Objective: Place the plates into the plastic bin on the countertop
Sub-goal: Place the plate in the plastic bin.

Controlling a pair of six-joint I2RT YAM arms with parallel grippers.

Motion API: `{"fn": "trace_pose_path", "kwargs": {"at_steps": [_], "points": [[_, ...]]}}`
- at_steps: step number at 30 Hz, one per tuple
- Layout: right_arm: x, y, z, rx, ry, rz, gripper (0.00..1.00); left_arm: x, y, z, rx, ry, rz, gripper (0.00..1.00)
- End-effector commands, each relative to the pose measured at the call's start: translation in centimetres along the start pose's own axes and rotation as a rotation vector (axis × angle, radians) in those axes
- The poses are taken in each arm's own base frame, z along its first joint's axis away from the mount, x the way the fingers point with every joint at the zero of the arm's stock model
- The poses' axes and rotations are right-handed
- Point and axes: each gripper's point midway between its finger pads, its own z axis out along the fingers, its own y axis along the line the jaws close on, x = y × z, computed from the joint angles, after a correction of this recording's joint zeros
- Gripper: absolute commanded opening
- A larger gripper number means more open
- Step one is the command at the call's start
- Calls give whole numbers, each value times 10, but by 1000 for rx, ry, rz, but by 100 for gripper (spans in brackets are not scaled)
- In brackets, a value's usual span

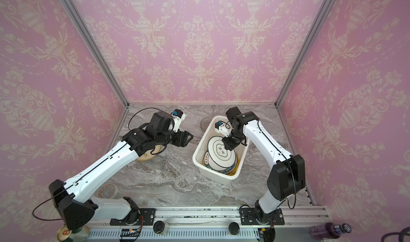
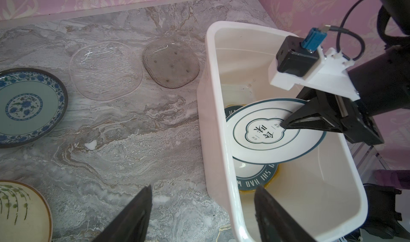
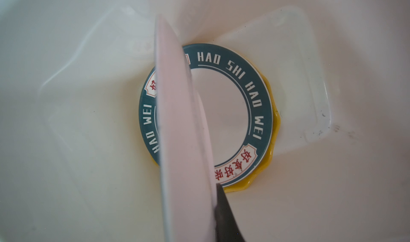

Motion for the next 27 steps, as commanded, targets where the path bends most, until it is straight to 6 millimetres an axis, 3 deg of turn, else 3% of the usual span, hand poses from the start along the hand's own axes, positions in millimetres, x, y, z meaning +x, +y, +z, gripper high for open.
{"fn": "trace_pose_path", "kwargs": {"at_steps": [1, 12, 27], "points": [[-4, 5, 6, -34, -16, -37, 0, -8, 0, -2, 4, -21, 15, 74], [-4, -1, 24, -43, 16, -28, 1, -5, 1, 3, -4, -2, 12, 73], [9, -19, 35, -31, 69, 37, 12, -5, 3, 8, -12, 1, -2, 73]]}}
